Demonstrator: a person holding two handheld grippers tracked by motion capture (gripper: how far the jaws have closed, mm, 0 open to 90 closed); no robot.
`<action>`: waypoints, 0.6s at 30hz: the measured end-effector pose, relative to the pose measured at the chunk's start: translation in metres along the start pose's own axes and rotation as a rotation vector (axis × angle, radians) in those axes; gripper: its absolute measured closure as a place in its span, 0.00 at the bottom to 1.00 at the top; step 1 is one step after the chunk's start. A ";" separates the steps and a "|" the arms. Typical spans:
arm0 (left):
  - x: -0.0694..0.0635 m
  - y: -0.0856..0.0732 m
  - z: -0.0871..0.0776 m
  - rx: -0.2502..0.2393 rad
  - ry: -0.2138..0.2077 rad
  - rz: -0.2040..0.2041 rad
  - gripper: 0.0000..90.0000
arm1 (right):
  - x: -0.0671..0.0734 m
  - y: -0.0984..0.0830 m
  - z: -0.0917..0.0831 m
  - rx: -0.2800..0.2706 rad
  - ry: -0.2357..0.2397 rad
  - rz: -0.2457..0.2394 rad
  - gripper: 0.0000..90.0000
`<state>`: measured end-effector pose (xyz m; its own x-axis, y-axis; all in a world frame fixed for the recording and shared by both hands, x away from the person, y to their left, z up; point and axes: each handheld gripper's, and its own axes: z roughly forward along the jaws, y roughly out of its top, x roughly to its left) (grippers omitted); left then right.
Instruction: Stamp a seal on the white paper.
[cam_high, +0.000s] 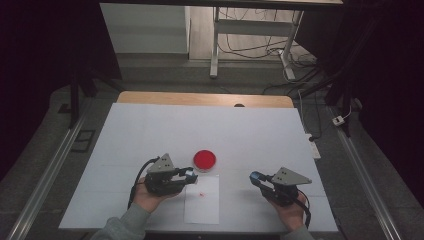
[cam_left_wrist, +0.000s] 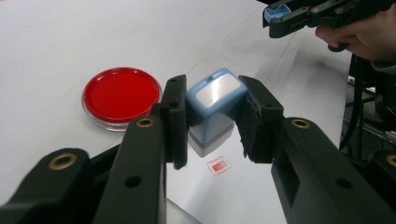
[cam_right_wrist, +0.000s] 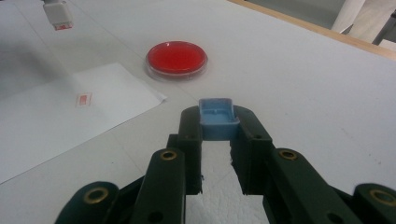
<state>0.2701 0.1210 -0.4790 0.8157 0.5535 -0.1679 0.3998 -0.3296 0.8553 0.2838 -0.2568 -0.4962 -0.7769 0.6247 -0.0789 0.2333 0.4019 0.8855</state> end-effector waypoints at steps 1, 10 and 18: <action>0.000 0.000 0.000 -0.003 0.002 -0.001 0.73 | 0.000 0.000 0.000 0.000 0.001 0.001 0.82; 0.001 0.005 -0.005 -0.031 -0.006 -0.011 0.73 | 0.004 0.001 0.005 0.004 0.019 -0.006 0.82; 0.003 0.009 -0.010 -0.056 -0.014 -0.025 0.73 | 0.006 0.001 0.008 0.004 0.026 -0.010 0.82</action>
<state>0.2714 0.1274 -0.4671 0.8118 0.5500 -0.1959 0.3964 -0.2728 0.8766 0.2838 -0.2477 -0.4993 -0.7943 0.6028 -0.0752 0.2282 0.4108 0.8827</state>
